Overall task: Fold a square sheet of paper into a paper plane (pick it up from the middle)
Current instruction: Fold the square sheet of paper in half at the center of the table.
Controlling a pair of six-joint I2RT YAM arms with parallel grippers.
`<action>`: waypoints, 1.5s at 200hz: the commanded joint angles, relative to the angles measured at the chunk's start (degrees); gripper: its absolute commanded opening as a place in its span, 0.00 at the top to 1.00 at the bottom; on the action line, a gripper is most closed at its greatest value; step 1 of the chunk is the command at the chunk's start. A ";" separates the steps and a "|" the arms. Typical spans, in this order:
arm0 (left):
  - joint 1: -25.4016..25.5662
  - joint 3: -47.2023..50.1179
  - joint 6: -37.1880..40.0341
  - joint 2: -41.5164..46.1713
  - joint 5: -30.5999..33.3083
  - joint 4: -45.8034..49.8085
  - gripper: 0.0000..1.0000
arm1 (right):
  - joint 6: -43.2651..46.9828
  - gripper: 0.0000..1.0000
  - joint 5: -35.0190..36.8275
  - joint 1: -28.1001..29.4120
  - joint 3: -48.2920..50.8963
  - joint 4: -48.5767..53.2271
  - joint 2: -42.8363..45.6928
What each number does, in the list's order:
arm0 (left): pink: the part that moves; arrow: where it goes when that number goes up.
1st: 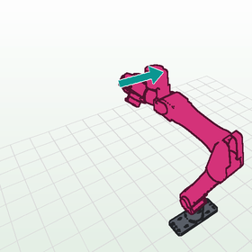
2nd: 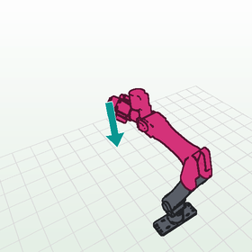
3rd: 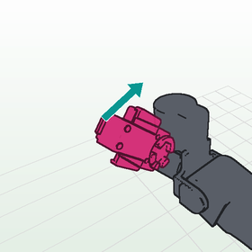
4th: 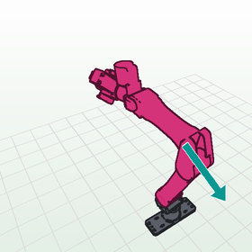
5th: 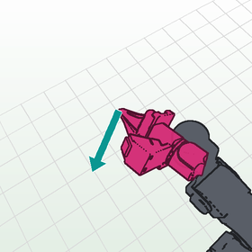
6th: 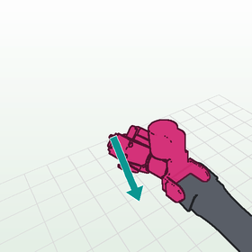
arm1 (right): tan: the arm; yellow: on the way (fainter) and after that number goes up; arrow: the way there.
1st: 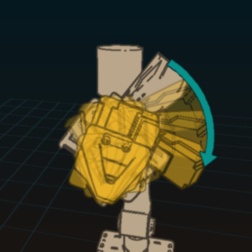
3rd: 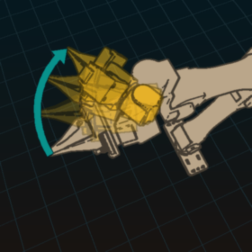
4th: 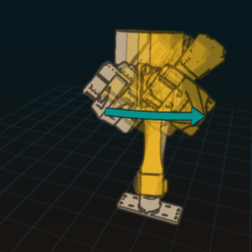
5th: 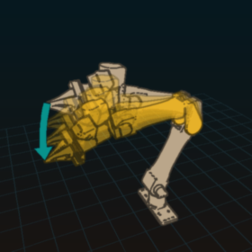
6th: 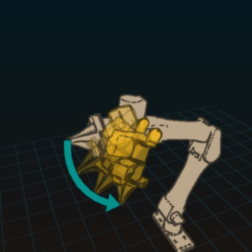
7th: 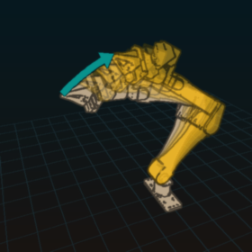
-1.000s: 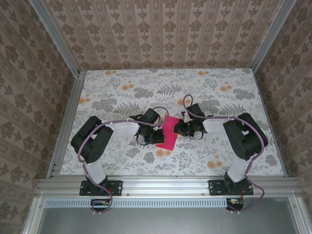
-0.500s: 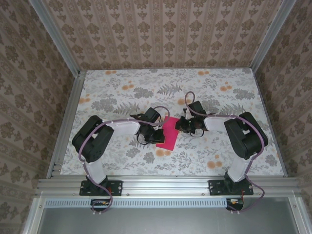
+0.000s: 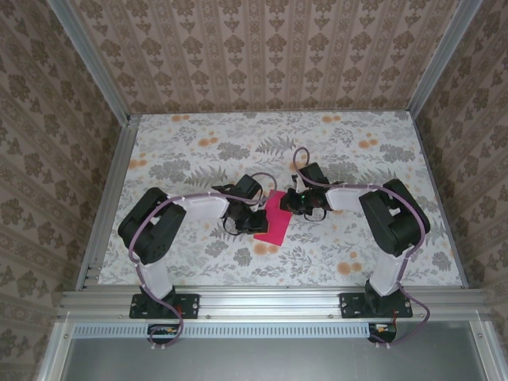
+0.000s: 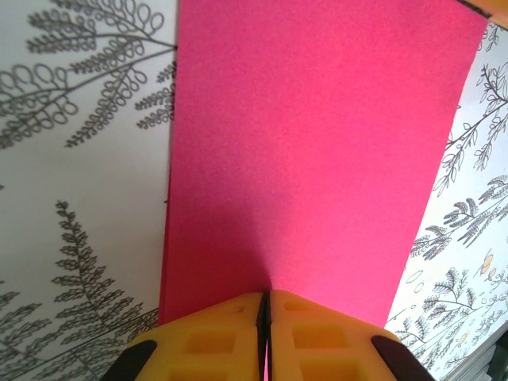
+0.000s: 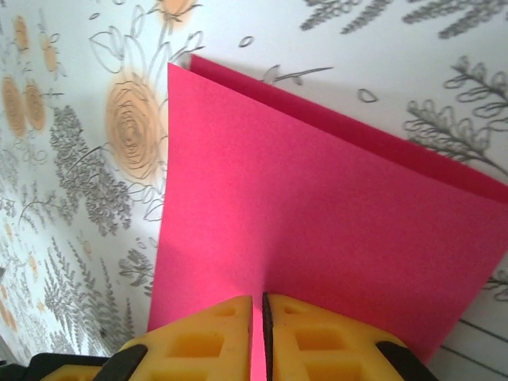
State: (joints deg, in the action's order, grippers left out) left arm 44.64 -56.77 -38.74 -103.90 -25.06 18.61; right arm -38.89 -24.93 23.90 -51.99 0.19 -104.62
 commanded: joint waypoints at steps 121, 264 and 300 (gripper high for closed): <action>0.62 3.58 1.13 -3.25 4.82 7.06 0.89 | 1.90 0.86 2.27 -8.71 -2.89 1.91 -2.89; -3.33 -4.13 2.13 11.21 3.08 7.33 0.54 | -1.14 0.61 15.99 -2.50 4.68 17.41 20.85; -9.05 0.33 1.82 13.36 2.95 6.65 0.44 | -6.25 0.55 25.14 6.33 3.13 21.56 20.82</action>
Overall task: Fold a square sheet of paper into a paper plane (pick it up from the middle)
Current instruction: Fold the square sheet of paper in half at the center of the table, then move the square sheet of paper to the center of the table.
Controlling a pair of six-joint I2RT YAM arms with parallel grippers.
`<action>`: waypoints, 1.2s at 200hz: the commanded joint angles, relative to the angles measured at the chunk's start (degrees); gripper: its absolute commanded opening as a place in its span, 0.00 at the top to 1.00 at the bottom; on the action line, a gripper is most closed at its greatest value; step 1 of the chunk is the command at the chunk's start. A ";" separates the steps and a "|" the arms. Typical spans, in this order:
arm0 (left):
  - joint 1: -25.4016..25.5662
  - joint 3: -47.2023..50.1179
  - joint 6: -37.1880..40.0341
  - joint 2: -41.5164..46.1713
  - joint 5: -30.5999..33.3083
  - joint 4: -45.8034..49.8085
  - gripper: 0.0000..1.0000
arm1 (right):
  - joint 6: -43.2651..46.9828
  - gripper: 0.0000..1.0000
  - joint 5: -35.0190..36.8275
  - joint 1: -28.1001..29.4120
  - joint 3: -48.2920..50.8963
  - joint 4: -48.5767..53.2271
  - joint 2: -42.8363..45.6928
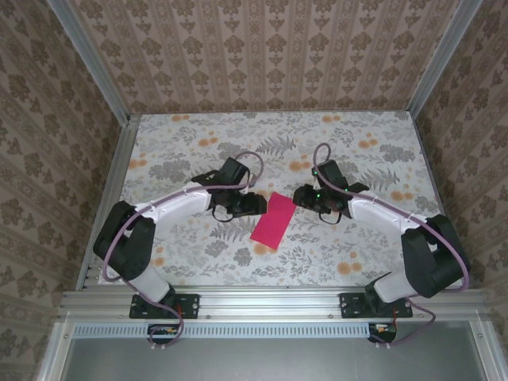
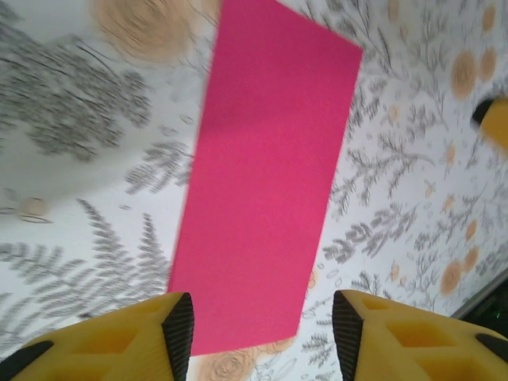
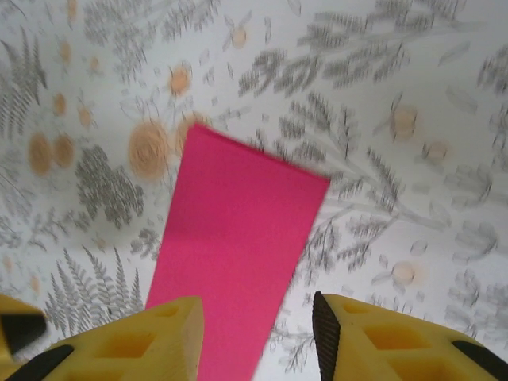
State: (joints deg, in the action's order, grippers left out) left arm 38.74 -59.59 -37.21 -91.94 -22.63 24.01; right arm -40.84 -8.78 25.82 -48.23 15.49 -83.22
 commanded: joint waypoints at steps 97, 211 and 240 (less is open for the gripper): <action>-13.79 11.47 0.63 8.34 -0.46 0.61 0.25 | -3.35 0.50 22.02 15.65 -20.33 18.03 -22.52; -15.19 14.23 1.51 10.23 -3.10 1.16 0.23 | 19.29 0.49 11.53 16.02 -27.51 12.55 -33.39; -14.88 15.31 0.77 10.76 -4.77 0.76 0.23 | 16.85 0.49 11.00 15.03 -29.42 12.37 -30.13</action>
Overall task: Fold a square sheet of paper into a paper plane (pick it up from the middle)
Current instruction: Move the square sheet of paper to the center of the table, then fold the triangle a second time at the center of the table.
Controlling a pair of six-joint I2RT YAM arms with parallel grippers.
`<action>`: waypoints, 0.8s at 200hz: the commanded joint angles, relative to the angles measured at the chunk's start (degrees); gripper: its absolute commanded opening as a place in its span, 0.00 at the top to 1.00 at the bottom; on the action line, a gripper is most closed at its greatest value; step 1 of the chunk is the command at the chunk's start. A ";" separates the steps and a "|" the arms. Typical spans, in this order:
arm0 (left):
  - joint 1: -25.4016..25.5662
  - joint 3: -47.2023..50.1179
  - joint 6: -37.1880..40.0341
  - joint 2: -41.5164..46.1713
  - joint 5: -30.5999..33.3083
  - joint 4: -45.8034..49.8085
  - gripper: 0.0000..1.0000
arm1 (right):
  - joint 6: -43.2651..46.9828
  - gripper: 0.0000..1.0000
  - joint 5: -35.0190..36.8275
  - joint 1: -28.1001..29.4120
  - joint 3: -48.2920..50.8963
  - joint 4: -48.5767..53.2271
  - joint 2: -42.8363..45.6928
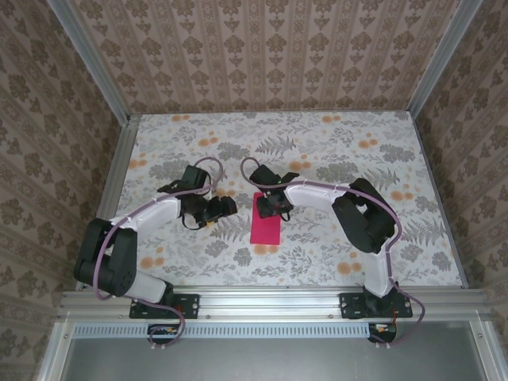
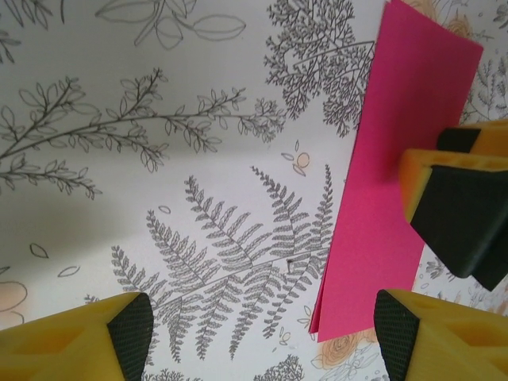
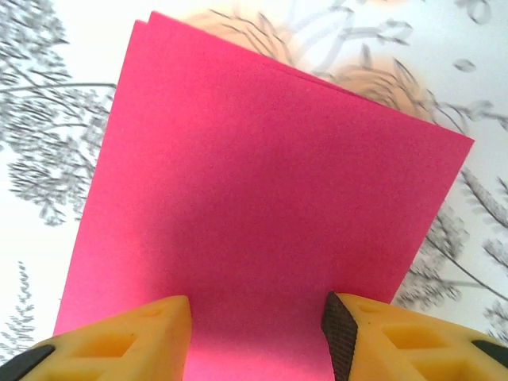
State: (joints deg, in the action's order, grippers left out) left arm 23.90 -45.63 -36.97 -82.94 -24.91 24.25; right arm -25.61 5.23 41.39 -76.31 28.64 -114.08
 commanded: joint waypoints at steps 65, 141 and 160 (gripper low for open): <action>5.35 2.70 -3.32 1.35 -5.78 -1.80 0.22 | -9.86 0.53 -1.43 -1.34 2.84 -3.46 5.84; 10.58 2.71 -7.84 -0.82 -7.61 -5.17 0.22 | -10.34 0.53 -2.07 -4.86 -3.00 -3.08 -1.86; 11.41 2.58 -8.37 -1.74 -8.00 -5.78 0.22 | -11.07 0.53 -1.99 -5.34 -3.12 -2.72 -3.25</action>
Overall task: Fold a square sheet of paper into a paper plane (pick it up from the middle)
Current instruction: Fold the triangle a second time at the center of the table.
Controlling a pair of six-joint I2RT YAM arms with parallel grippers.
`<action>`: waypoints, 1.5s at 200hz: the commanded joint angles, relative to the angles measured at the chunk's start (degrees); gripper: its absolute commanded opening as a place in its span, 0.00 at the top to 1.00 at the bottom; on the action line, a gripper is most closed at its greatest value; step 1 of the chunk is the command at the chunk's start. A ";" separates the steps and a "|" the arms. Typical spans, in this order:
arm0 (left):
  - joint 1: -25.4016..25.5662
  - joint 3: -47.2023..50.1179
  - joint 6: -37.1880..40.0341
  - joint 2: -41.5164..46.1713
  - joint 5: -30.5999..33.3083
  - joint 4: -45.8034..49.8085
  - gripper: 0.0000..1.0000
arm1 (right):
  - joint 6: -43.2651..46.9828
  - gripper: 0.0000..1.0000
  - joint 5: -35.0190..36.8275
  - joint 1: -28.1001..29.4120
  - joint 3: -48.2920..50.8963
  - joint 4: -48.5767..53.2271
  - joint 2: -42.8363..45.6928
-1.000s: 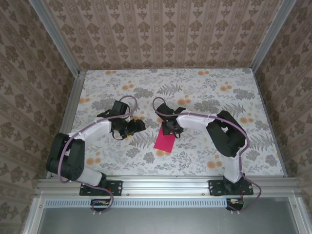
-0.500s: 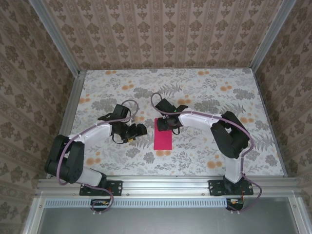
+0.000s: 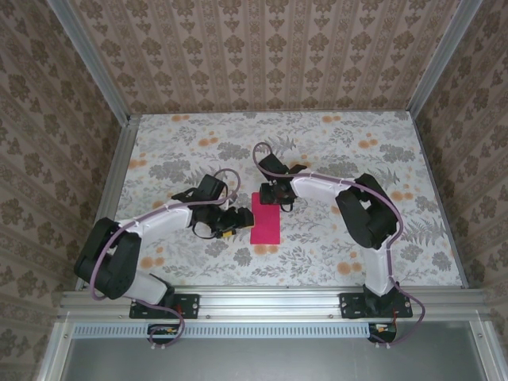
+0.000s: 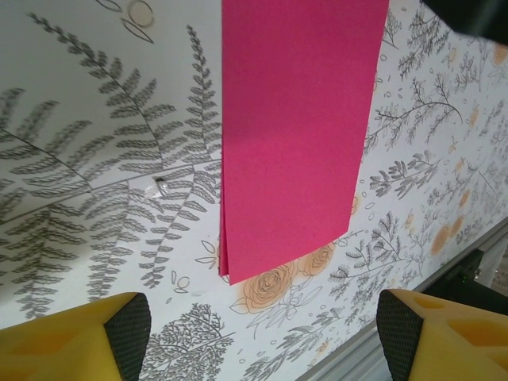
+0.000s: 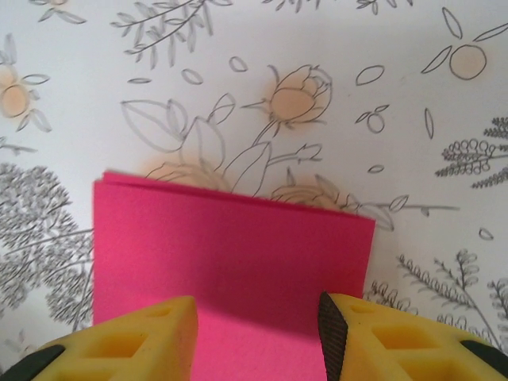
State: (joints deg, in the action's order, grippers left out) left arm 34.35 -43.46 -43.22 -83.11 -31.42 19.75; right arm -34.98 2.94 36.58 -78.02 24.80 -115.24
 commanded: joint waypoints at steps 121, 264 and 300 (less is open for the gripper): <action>3.96 -1.51 -4.33 -8.40 -5.06 -4.57 0.31 | -6.31 0.54 -1.62 -1.42 1.12 1.33 -4.99; 4.74 -3.16 -3.90 -11.25 -7.52 -7.42 0.51 | -6.24 0.55 -2.68 -1.58 1.86 0.43 -4.09; 4.54 -3.49 -3.71 -11.31 -6.91 -7.84 0.58 | -6.24 0.55 -3.08 -1.77 2.08 0.32 -3.72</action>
State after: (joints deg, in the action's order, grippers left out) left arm 38.70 -45.41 -47.20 -94.02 -37.76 12.67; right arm -40.73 2.02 35.22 -78.28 24.16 -116.42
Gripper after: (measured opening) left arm 0.441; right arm 0.451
